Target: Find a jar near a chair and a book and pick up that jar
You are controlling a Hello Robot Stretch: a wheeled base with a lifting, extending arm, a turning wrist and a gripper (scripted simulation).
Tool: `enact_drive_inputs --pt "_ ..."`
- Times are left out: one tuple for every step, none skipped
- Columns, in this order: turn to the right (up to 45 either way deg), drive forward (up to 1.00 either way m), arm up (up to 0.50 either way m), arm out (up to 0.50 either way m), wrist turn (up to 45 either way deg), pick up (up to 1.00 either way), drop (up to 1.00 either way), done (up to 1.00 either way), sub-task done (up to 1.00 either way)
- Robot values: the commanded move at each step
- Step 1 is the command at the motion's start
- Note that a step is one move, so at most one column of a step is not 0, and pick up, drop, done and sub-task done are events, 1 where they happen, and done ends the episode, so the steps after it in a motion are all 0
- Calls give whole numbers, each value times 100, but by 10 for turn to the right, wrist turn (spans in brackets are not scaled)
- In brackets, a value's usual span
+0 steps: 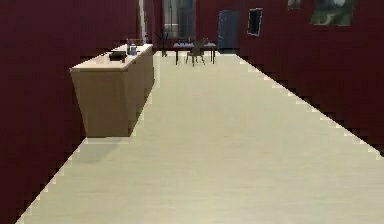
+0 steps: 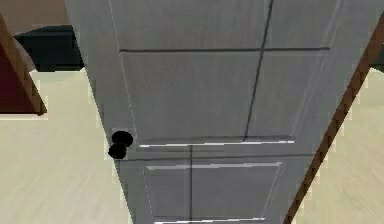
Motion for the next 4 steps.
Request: enact_drive_inputs --pt "0 55 0 0 0 0 0 0 0" --pt "420 0 0 0 0 0 0 0 0" --pt "0 45 0 0 0 0 0 0 0" --pt "360 0 0 0 0 0 0 0 0"
